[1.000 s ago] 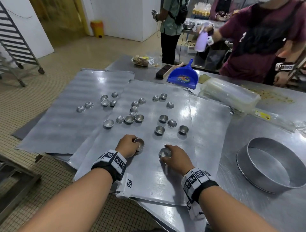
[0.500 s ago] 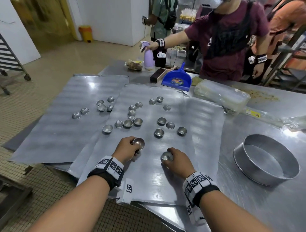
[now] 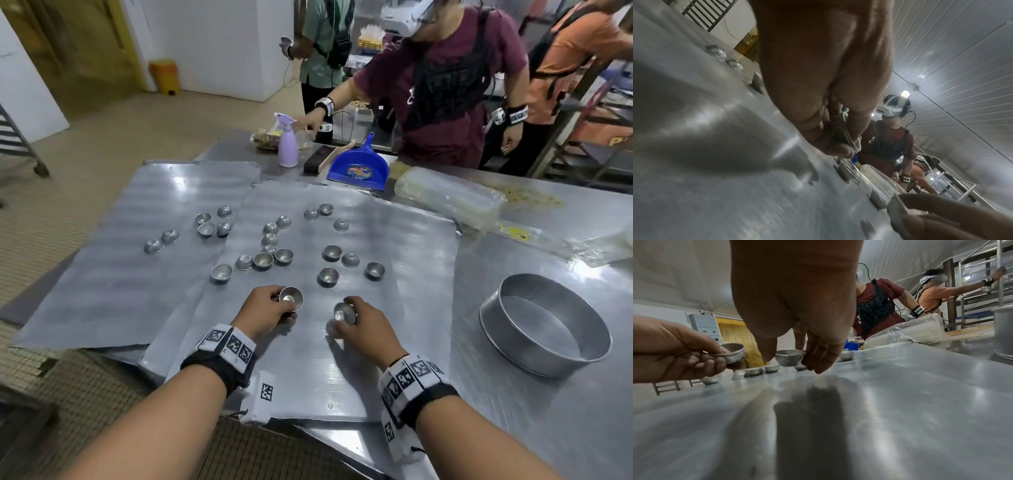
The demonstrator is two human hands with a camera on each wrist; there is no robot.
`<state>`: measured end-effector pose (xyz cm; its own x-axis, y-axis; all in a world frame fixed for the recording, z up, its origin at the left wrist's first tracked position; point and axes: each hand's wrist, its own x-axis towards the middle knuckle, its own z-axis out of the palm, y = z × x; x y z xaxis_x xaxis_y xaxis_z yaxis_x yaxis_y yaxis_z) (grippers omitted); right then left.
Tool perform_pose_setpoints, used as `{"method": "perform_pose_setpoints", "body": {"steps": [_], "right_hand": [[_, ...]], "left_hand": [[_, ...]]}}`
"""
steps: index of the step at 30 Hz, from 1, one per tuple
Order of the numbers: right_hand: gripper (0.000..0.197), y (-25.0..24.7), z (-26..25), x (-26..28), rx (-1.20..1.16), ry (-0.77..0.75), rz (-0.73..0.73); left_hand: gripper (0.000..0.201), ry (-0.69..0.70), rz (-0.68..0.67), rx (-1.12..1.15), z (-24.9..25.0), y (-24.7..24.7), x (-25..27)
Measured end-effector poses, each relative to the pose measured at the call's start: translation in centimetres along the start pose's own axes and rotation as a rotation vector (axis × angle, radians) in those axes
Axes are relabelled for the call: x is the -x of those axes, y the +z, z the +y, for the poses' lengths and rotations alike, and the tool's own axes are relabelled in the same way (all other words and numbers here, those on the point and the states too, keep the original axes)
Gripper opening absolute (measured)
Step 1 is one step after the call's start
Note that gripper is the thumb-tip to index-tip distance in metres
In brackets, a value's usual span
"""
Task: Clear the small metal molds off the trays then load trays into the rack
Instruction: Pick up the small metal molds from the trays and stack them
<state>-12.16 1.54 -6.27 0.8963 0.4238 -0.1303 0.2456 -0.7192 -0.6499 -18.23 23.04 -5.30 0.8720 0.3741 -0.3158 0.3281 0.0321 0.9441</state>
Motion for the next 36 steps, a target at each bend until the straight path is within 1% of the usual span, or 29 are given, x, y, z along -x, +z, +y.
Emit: {"method": "perform_pose_setpoints", "body": {"steps": [2,5,9,12,15,17,19,25,30,32,34,36], "right_hand": [[0.045,-0.2,-0.9,-0.2,-0.038,-0.064,0.031],[0.05,-0.3,-2.1,-1.0,-0.097,-0.15,0.054],[0.054,0.2,-3.5,-2.0,-0.127,-0.216,0.056],[0.059,0.7,-3.9,-2.4,-0.118,-0.237,0.022],[0.061,1.0,-4.3,-2.7,-0.109,-0.235,0.001],[0.062,1.2,-4.4,-2.9,-0.092,-0.236,-0.015],[0.061,1.5,-4.4,-3.1,-0.079,-0.235,-0.031],[0.064,1.8,-4.6,-3.1,-0.074,-0.215,-0.064],[0.07,2.3,-4.5,-3.5,-0.064,-0.208,-0.11],[0.074,2.3,-4.3,-3.7,-0.065,-0.203,-0.124],[0.068,2.0,-3.9,-4.0,-0.071,-0.198,-0.099],[0.053,1.4,-3.3,-4.8,-0.076,-0.166,-0.036]], "left_hand": [[0.017,0.005,0.011,0.035,-0.1,0.1,-0.1],[0.018,0.012,0.005,0.079,-0.1,0.4,0.1],[0.023,0.001,-0.026,0.145,-0.4,0.1,0.1],[0.024,-0.008,-0.069,0.192,-0.1,0.1,0.2],[0.023,-0.02,-0.092,0.249,0.6,0.6,0.9],[0.032,-0.044,-0.096,0.331,0.9,1.1,1.1],[0.036,-0.068,-0.087,0.379,1.0,1.4,1.1],[0.02,-0.113,-0.083,0.408,0.3,1.2,0.8],[0.021,-0.118,-0.101,0.406,-0.2,1.3,0.2],[0.021,-0.118,-0.067,0.375,-0.6,1.1,-0.4],[0.02,-0.126,0.0,0.313,-0.9,0.8,-1.1],[0.02,-0.115,0.07,0.23,-1.4,0.6,-1.7]]}}
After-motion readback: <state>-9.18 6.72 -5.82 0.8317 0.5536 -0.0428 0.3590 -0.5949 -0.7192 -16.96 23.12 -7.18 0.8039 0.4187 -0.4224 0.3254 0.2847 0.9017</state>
